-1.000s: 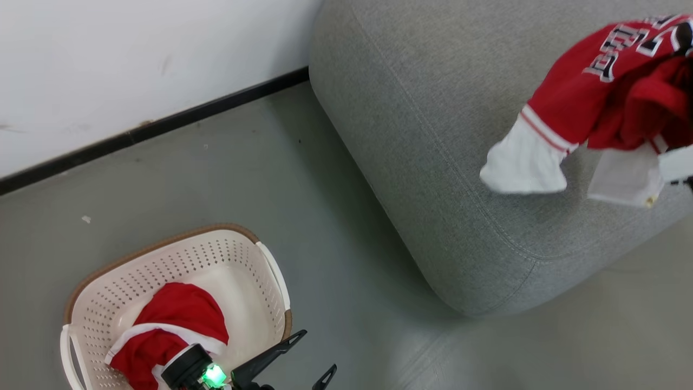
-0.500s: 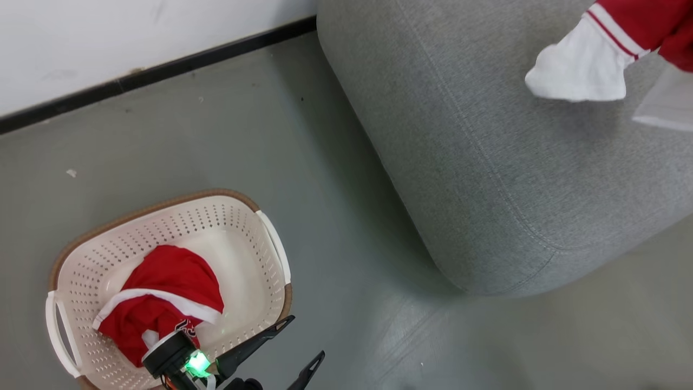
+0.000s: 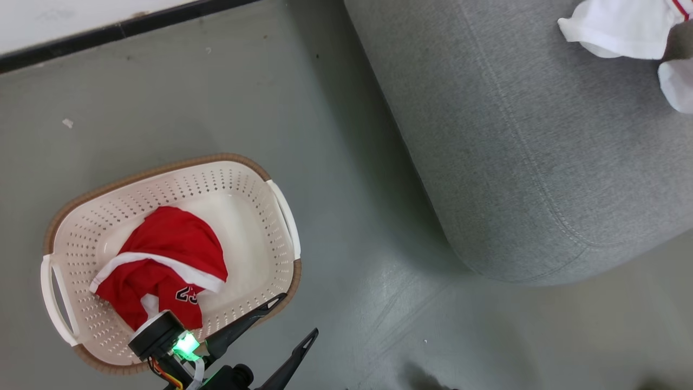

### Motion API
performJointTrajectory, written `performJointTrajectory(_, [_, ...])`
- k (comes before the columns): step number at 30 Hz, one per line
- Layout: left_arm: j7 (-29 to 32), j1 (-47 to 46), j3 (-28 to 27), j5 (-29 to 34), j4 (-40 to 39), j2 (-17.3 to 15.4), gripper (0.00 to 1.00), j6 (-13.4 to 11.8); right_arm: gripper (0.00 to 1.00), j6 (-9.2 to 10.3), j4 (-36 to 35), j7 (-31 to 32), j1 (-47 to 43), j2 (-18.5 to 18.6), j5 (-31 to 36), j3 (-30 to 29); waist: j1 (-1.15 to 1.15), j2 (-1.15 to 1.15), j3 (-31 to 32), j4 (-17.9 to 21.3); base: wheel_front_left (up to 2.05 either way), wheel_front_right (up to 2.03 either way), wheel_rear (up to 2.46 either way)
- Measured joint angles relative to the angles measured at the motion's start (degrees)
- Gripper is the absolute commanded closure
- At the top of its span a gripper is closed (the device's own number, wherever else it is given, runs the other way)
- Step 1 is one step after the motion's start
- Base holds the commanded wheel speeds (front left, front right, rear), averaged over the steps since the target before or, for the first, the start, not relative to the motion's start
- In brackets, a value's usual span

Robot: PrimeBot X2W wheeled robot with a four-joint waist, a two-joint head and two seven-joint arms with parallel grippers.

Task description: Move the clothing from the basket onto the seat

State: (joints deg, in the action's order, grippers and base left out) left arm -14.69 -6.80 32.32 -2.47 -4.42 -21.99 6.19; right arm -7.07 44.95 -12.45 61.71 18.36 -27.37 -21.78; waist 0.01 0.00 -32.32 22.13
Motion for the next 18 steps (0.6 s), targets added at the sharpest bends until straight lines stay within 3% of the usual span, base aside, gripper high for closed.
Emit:
performJointTrajectory(8, [0.00,-0.47,-0.57,-0.01,-1.01,-0.25,0.00,0.00,1.00,0.00,6.91,-0.14,3.50,-0.36,-3.07,-4.17,0.00,0.00,-2.97,-1.50,0.00,0.00,0.00])
performJointTrajectory(18, [0.00,-2.49,-1.01,0.00,-1.92,-0.93,0.00,0.00,1.00,-0.01,14.59,-0.14,3.35,6.68,13.69,1.08,0.00,0.00,-6.08,-3.03,0.00,0.00,0.00])
